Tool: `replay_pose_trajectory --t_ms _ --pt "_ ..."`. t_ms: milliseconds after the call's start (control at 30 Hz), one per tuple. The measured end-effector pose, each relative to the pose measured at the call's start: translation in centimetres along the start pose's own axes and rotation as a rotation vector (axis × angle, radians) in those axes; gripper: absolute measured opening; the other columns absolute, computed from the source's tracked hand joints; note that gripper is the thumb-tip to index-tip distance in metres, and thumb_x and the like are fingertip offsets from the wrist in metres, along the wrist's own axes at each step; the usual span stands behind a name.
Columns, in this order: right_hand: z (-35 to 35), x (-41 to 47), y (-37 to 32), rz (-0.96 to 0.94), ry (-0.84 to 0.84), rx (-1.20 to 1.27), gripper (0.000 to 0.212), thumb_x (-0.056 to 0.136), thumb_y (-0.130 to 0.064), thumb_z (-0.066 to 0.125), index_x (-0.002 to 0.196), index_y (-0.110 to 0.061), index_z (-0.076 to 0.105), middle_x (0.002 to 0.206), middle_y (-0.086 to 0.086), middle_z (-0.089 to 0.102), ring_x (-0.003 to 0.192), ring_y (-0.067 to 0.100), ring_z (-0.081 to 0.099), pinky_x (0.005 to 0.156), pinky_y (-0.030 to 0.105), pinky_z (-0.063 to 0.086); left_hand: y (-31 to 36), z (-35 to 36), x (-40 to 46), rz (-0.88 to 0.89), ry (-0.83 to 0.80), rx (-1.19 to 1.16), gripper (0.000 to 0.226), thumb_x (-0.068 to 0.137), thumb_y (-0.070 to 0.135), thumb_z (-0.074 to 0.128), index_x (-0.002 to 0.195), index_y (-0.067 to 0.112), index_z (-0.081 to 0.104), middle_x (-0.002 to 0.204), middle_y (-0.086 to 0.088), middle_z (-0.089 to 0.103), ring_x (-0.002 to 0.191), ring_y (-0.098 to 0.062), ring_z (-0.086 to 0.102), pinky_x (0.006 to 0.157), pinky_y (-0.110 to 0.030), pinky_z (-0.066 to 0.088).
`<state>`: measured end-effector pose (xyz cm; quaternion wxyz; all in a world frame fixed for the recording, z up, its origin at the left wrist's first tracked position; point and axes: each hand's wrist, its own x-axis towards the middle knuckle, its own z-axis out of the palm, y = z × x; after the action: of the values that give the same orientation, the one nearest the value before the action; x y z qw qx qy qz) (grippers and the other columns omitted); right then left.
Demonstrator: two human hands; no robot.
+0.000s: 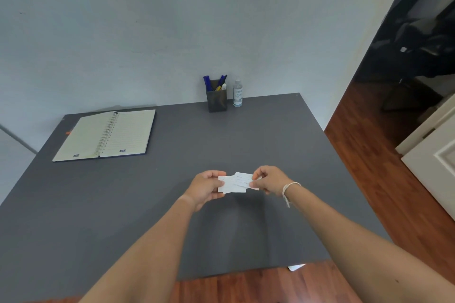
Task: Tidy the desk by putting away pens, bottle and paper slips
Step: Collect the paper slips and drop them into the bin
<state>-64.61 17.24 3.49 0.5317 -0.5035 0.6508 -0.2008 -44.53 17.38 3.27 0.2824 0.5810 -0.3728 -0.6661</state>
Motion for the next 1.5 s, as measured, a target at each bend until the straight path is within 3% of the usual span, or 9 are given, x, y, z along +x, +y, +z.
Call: replay_pose_trajectory --t_ms 100,367,533,733,933,1167,1267,1367,1500 --pt "0.7 0.0 -0.1 -0.015 -0.018 -0.02 0.025 0.086 -0.004 0.058 0.067 -0.019 0.054 0.069 -0.001 0.05 0.057 0.009 0.05 0.046 0.017 0.046 -0.1 -0.3 -0.2 0.002 -0.014 -0.009 0.023 0.089 -0.003 0.051 0.103 0.013 0.06 0.093 -0.006 0.063 0.079 -0.017 0.063 0.074 -0.028 0.055" --pt "1.9 -0.4 -0.7 -0.112 0.084 -0.104 0.03 0.082 0.009 0.051 0.073 -0.02 0.048 0.073 0.001 0.047 0.05 0.014 0.049 0.039 0.016 0.046 0.0 -0.7 -0.8 0.004 -0.033 -0.044 0.021 0.091 0.001 0.052 0.105 0.013 0.061 0.095 -0.005 0.066 0.081 -0.016 0.064 0.073 -0.026 0.055" --pt "2.0 -0.2 -0.4 -0.108 0.199 -0.056 0.031 0.079 0.001 0.057 0.062 -0.025 0.054 0.068 0.0 0.052 0.07 0.02 0.054 0.076 0.043 0.055 0.0 -0.4 -1.0 -0.003 -0.045 -0.102 0.024 0.092 0.002 0.052 0.111 0.012 0.061 0.095 -0.006 0.067 0.081 -0.016 0.065 0.071 -0.025 0.056" --pt "2.4 -1.1 -0.1 -0.104 0.309 0.089 0.027 0.082 0.003 0.054 0.064 -0.018 0.053 0.068 0.001 0.048 0.071 0.019 0.054 0.042 0.017 0.052 0.0 0.4 -1.3 -0.017 -0.091 -0.171 0.021 0.092 0.0 0.05 0.104 0.013 0.063 0.099 -0.008 0.067 0.086 -0.019 0.065 0.075 -0.028 0.056" --pt "2.5 -1.3 0.4 -0.096 0.323 0.094 0.029 0.08 0.0 0.058 0.061 -0.021 0.052 0.069 0.0 0.053 0.072 0.021 0.052 0.057 0.024 0.047 0.1 1.2 -1.4 -0.028 -0.115 -0.192 0.021 0.093 0.001 0.049 0.105 0.012 0.062 0.097 -0.007 0.067 0.087 -0.019 0.066 0.077 -0.029 0.056" --pt "1.9 -1.3 0.8 -0.084 0.3 0.151 0.025 0.081 0.001 0.057 0.065 -0.018 0.052 0.068 0.001 0.05 0.066 0.019 0.051 0.039 0.014 0.044 0.2 2.1 -1.1 -0.039 -0.121 -0.167 0.028 0.092 0.003 0.053 0.118 0.009 0.059 0.099 -0.007 0.067 0.085 -0.017 0.066 0.075 -0.026 0.058" --pt "1.7 -1.2 0.8 -0.08 0.286 0.197 0.017 0.082 0.001 0.056 0.084 -0.016 0.058 0.071 -0.001 0.047 0.071 0.018 0.051 0.045 0.018 0.048 0.2 2.5 -0.8 -0.036 -0.1 -0.119 0.031 0.091 -0.002 0.052 0.119 0.008 0.059 0.096 -0.007 0.067 0.083 -0.017 0.066 0.075 -0.026 0.058" --pt "1.2 -1.1 0.8 -0.046 0.238 0.231 0.033 0.086 -0.001 0.055 0.115 -0.015 0.06 0.083 0.001 0.049 0.085 0.02 0.053 0.052 0.023 0.053 0.4 3.0 -0.5 -0.028 -0.083 -0.1 0.031 0.09 -0.002 0.052 0.118 0.008 0.06 0.094 -0.006 0.067 0.082 -0.017 0.065 0.076 -0.027 0.058" --pt "-0.1 -1.1 0.8 -0.009 0.172 0.246 0.025 0.088 -0.004 0.055 0.112 -0.008 0.062 0.094 0.003 0.055 0.086 0.022 0.059 0.056 0.027 0.058 0.8 4.0 0.1 -0.018 -0.064 -0.115 0.028 0.091 -0.002 0.051 0.116 0.008 0.061 0.095 -0.007 0.068 0.084 -0.019 0.066 0.076 -0.028 0.058"
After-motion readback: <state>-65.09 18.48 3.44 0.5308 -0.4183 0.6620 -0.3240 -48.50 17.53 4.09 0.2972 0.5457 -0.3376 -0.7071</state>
